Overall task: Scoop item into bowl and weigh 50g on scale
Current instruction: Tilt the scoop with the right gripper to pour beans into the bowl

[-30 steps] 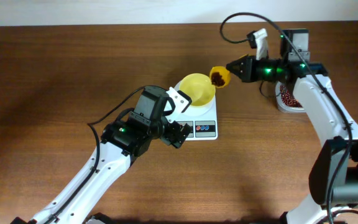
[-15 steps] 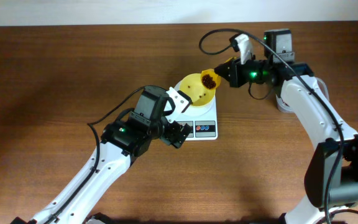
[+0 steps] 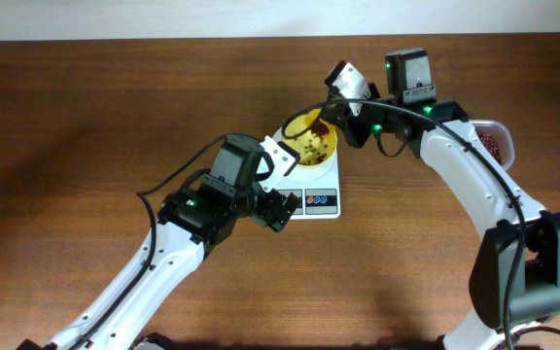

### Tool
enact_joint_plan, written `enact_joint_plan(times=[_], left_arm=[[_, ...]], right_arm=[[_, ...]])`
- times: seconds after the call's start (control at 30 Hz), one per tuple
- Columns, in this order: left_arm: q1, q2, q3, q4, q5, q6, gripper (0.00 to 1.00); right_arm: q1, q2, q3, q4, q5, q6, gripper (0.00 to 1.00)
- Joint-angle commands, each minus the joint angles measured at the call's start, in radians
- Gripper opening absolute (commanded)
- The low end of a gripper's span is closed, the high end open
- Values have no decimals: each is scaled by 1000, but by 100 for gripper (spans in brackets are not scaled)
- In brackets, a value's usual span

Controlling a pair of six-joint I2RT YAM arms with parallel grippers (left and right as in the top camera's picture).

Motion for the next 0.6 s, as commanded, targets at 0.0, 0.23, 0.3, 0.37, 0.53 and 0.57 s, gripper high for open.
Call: enact_joint_plan(times=[0.0,0.23,0.3,0.37,0.53,0.57], left_arm=[[3,-21,1,2,10,-12,99],[3,-21,1,2,10,-12,99],[3,-21,1,2,10,-12,99],[3,-21,1,2,10,-12,99],[3,-21,1,2,10,-12,99],[3,-21,1,2,10,-12,99]], right_arm=[[6,6,18,3,1,-144,4],[20,6,15,-10,-11,-242,4],[39,6,13,-20,-11,-288,4],[50,7,13,-21,-10,-293,4],[55,7,13,-14,34,-293,4],[55,7,13,-3,42,-292,4]])
